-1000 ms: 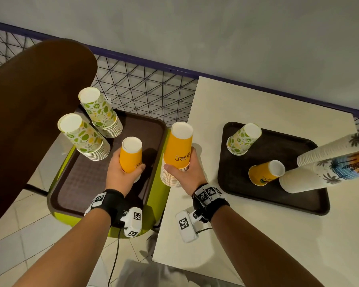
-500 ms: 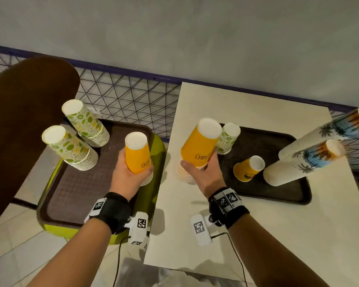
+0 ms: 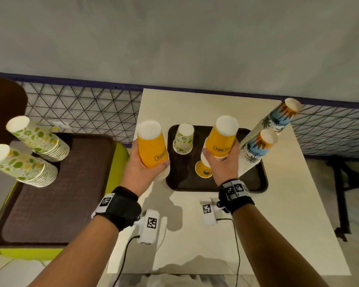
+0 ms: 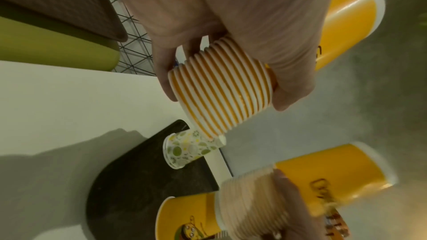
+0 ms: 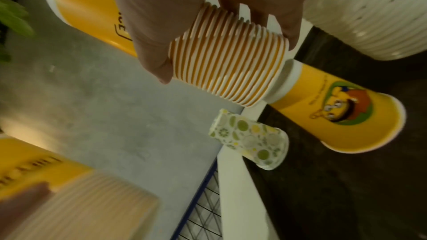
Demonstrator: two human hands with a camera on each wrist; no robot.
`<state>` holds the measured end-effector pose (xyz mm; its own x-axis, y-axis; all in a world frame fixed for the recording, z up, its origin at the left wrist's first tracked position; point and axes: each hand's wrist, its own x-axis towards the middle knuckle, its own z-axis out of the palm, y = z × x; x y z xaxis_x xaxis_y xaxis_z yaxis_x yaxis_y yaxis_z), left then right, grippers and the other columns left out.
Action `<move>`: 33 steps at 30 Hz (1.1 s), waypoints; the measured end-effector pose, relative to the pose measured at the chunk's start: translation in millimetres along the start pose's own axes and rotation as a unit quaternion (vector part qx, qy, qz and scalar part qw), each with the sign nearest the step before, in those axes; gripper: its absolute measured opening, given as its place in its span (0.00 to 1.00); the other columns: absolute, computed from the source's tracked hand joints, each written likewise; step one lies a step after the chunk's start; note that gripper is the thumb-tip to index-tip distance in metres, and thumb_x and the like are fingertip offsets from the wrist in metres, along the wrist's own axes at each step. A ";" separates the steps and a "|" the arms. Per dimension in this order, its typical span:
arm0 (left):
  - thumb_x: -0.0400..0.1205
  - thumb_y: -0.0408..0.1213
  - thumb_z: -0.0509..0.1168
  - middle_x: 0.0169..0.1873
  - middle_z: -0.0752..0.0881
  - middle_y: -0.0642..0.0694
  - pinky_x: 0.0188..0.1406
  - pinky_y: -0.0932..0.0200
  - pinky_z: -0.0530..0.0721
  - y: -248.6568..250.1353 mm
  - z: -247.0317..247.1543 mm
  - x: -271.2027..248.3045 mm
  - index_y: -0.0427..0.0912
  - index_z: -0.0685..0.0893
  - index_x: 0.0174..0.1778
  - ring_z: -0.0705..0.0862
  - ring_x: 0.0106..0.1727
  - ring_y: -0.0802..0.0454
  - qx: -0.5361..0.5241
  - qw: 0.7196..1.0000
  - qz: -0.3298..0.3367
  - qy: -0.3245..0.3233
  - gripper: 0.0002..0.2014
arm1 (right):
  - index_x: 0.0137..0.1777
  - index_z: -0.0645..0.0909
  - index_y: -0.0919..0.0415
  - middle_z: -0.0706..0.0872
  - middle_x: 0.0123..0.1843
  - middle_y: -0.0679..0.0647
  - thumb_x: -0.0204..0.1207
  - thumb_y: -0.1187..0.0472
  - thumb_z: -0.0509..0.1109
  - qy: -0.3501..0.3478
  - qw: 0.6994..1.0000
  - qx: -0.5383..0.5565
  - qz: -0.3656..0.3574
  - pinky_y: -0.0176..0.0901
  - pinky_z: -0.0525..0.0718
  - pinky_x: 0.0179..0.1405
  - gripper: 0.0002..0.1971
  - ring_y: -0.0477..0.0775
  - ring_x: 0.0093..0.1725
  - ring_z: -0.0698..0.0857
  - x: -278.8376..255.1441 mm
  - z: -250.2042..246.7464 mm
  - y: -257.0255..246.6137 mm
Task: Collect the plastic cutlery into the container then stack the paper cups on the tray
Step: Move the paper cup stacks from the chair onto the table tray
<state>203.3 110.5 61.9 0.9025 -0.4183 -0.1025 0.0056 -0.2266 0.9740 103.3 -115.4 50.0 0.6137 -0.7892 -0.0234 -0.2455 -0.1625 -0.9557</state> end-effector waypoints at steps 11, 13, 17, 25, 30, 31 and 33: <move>0.74 0.41 0.81 0.62 0.79 0.65 0.56 0.70 0.78 41.1 44.6 -5.4 0.63 0.63 0.78 0.79 0.63 0.69 0.052 0.997 0.028 -0.040 0.43 | 0.85 0.58 0.61 0.73 0.79 0.61 0.72 0.59 0.82 -0.089 0.983 -0.132 0.094 0.42 0.73 0.66 0.47 0.64 0.76 0.77 -1.0 -9.4 53.8; 0.74 0.41 0.81 0.63 0.80 0.65 0.58 0.67 0.79 47.4 50.4 -4.8 0.66 0.63 0.77 0.79 0.64 0.68 0.052 0.997 0.033 -0.050 0.42 | 0.83 0.59 0.62 0.70 0.78 0.62 0.72 0.58 0.80 -0.072 0.977 -0.187 0.075 0.51 0.74 0.72 0.44 0.67 0.76 0.75 -17.2 -16.6 45.7; 0.74 0.42 0.81 0.63 0.80 0.65 0.62 0.60 0.81 57.7 60.2 -0.5 0.69 0.64 0.74 0.80 0.65 0.66 0.052 0.996 0.034 -0.064 0.40 | 0.75 0.67 0.61 0.73 0.65 0.58 0.66 0.48 0.72 -0.052 0.958 -0.269 -0.089 0.60 0.74 0.69 0.38 0.61 0.64 0.72 -57.4 -24.2 15.6; 0.74 0.50 0.76 0.69 0.80 0.58 0.64 0.59 0.83 71.5 82.2 1.1 0.72 0.65 0.74 0.82 0.68 0.61 -0.031 0.988 0.034 -0.147 0.36 | 0.87 0.52 0.46 0.70 0.81 0.51 0.74 0.56 0.78 -0.293 0.948 0.016 -0.123 0.58 0.76 0.78 0.47 0.51 0.81 0.71 -30.8 -26.1 -35.0; 0.70 0.59 0.64 0.69 0.81 0.53 0.63 0.49 0.85 73.0 94.8 3.3 0.59 0.63 0.81 0.83 0.68 0.53 -0.133 0.976 -0.025 -0.170 0.40 | 0.75 0.64 0.38 0.80 0.65 0.34 0.73 0.55 0.81 -0.215 0.971 0.075 -0.076 0.47 0.87 0.64 0.36 0.40 0.66 0.84 -22.7 -21.9 -45.2; 0.70 0.60 0.63 0.70 0.81 0.54 0.64 0.48 0.85 73.7 96.1 3.7 0.59 0.63 0.81 0.83 0.69 0.52 -0.134 0.975 -0.034 -0.174 0.40 | 0.72 0.65 0.37 0.80 0.62 0.32 0.71 0.54 0.83 -0.191 0.977 0.058 -0.075 0.44 0.87 0.62 0.36 0.38 0.62 0.85 -21.5 -22.5 -45.4; 0.77 0.62 0.59 0.69 0.82 0.59 0.64 0.50 0.85 77.8 97.2 2.4 0.60 0.63 0.83 0.83 0.69 0.57 -0.113 0.976 -0.039 -0.180 0.36 | 0.73 0.68 0.42 0.83 0.63 0.39 0.66 0.47 0.84 -0.164 0.982 0.040 -0.081 0.47 0.89 0.61 0.39 0.41 0.62 0.86 -20.6 -24.3 -45.4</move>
<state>164.0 6.3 117.8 0.6863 -0.6983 -0.2032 0.1999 -0.0875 0.9759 83.5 -106.2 101.0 0.8516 -0.5217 0.0511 -0.0722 -0.2133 -0.9743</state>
